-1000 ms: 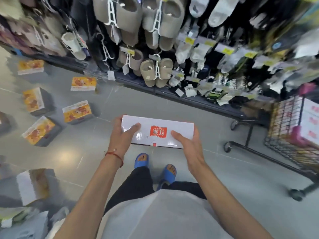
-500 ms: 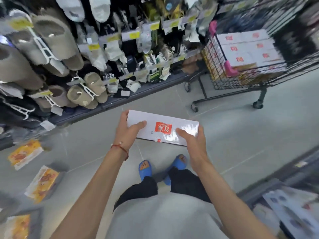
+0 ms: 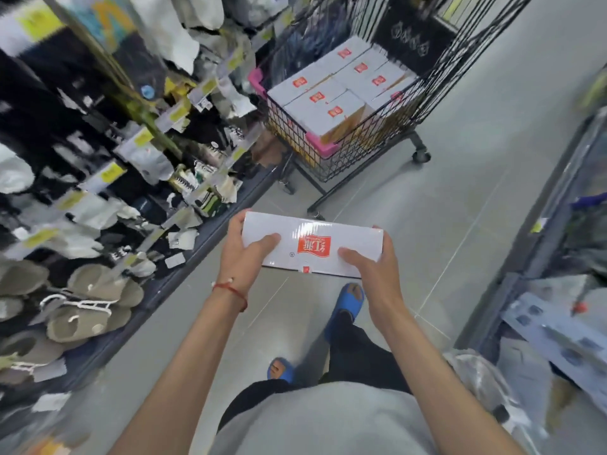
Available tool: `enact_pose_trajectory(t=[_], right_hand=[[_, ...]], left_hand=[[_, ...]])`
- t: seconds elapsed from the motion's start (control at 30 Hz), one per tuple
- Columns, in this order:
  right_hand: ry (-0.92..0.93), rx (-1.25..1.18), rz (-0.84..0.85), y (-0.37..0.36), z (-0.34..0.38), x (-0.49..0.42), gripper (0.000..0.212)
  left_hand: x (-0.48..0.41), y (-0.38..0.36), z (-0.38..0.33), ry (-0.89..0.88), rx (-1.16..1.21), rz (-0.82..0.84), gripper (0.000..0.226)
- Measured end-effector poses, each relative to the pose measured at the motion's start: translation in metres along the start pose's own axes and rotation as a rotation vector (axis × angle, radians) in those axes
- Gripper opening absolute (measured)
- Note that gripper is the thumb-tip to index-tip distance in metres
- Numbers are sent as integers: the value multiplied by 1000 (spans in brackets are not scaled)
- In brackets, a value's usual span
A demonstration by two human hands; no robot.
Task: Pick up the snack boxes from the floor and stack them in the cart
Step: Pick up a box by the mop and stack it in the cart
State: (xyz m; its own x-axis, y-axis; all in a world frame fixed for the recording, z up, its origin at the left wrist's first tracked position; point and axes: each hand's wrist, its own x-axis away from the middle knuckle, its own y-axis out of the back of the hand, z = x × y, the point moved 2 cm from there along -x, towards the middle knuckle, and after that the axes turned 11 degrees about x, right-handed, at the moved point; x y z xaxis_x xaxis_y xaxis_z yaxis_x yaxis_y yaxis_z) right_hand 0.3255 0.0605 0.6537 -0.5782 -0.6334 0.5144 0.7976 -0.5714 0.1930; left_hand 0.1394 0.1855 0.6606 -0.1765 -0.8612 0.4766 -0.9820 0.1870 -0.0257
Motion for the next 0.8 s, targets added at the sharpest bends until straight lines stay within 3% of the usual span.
enact_pose_trajectory(t=[0.23, 0.37, 0.53, 0.8], right_hand=[[35, -5, -46, 57, 56, -108, 60], [80, 26, -44, 77, 93, -167, 50], [111, 45, -66, 81, 139, -233, 71], [166, 124, -69, 61, 214, -329, 78]], left_hand=[[-77, -106, -56, -45, -30, 27, 54], [-119, -150, -82, -94, -62, 33, 59], [-173, -185, -121, -138, -90, 1, 58], [-260, -213, -172, -137, -19, -45, 60]])
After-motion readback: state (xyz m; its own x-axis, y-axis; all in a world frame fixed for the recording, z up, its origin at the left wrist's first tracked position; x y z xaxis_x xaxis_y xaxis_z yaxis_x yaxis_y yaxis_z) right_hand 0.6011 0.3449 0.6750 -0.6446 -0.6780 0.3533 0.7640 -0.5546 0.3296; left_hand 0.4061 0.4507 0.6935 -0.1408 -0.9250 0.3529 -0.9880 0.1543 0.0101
